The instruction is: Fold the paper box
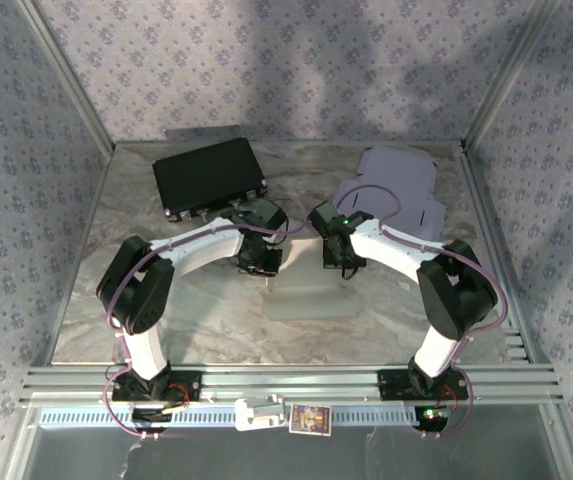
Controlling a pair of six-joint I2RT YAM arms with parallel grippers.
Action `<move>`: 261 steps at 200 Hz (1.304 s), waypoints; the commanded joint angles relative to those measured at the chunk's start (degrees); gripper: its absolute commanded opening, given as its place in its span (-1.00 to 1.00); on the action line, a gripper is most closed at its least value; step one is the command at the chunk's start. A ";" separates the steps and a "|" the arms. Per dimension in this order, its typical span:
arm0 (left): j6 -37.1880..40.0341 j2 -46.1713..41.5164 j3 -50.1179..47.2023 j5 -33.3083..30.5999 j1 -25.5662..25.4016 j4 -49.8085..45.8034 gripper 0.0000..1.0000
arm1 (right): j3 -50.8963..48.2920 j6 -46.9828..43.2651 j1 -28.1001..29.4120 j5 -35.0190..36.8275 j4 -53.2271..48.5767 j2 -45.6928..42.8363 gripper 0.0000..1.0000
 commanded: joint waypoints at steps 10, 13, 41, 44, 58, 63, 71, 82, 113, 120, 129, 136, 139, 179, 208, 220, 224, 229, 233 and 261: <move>-9.16 2.41 3.71 -7.43 -1.78 -10.47 -1.00 | 1.73 6.51 0.17 1.08 -12.05 0.73 -1.00; -9.77 2.72 4.18 -7.74 -1.93 -11.17 -1.00 | 1.78 6.61 0.25 0.63 -12.33 0.83 -1.00; -11.56 5.12 5.12 -8.79 -3.93 -11.01 -1.00 | 1.76 6.14 0.51 -2.51 -12.82 2.64 -1.00; -11.56 5.23 5.05 -8.86 -4.06 -10.52 -1.00 | 1.79 6.00 0.59 -2.58 -12.63 2.77 -1.00; -11.25 5.04 4.54 -9.12 -4.18 -8.04 -0.85 | 1.77 5.58 0.50 -3.16 -12.08 3.35 -1.00; -11.11 4.88 4.22 -9.22 -4.12 -6.89 -0.78 | 1.79 5.41 0.41 -3.22 -12.06 3.57 -1.00; -10.25 4.52 3.66 -8.88 -3.74 -4.95 -0.71 | 1.78 5.12 0.22 -3.52 -11.81 3.82 -1.00; -8.95 3.76 2.61 -8.26 -3.19 -2.01 -0.62 | 1.79 4.53 -0.04 -3.95 -10.97 3.87 -1.00; -5.66 3.72 1.66 -6.80 -2.01 2.06 -0.51 | 1.02 3.06 -0.28 -4.21 -9.73 3.96 -1.00; -5.13 3.91 1.75 -6.76 -1.90 2.11 -0.51 | 0.84 2.86 -0.29 -4.03 -9.62 3.83 -1.00; -4.76 4.02 1.76 -6.71 -1.69 2.33 -0.53 | 0.50 2.55 -0.27 -3.73 -9.25 3.46 -1.00; -4.48 3.89 1.54 -6.51 -1.68 2.77 -0.54 | 0.31 2.32 -0.27 -3.79 -8.92 3.16 -1.00; -4.31 3.75 1.50 -6.54 -1.69 3.06 -0.55 | 0.30 2.30 -0.30 -3.92 -8.76 3.15 -1.00; -3.63 2.04 0.06 -7.32 -1.66 6.16 -1.00 | 0.04 1.52 0.23 -3.57 -7.88 2.39 -1.00; -7.59 3.03 1.22 -13.08 -2.61 -1.07 -1.00 | 0.08 1.60 0.44 -4.13 -8.11 2.63 -1.00; -10.28 2.99 2.08 -15.92 -3.63 -4.29 -1.00 | 0.27 2.14 0.36 -4.96 -8.57 2.81 -1.00; -11.19 3.06 2.19 -16.16 -3.92 -4.94 -1.00 | 0.51 2.39 0.46 -5.10 -8.78 2.97 -1.00; -12.25 3.15 2.27 -16.06 -4.07 -5.54 -1.00 | 0.62 2.72 0.58 -5.36 -8.97 2.99 -1.00; -13.06 3.29 2.49 -15.91 -4.33 -6.11 -1.00 | 0.64 2.93 0.63 -5.56 -9.06 3.03 -1.00; -16.67 6.71 6.91 -18.85 -6.61 -11.94 -1.00 | -0.31 4.19 1.03 -6.65 -8.92 2.77 -1.00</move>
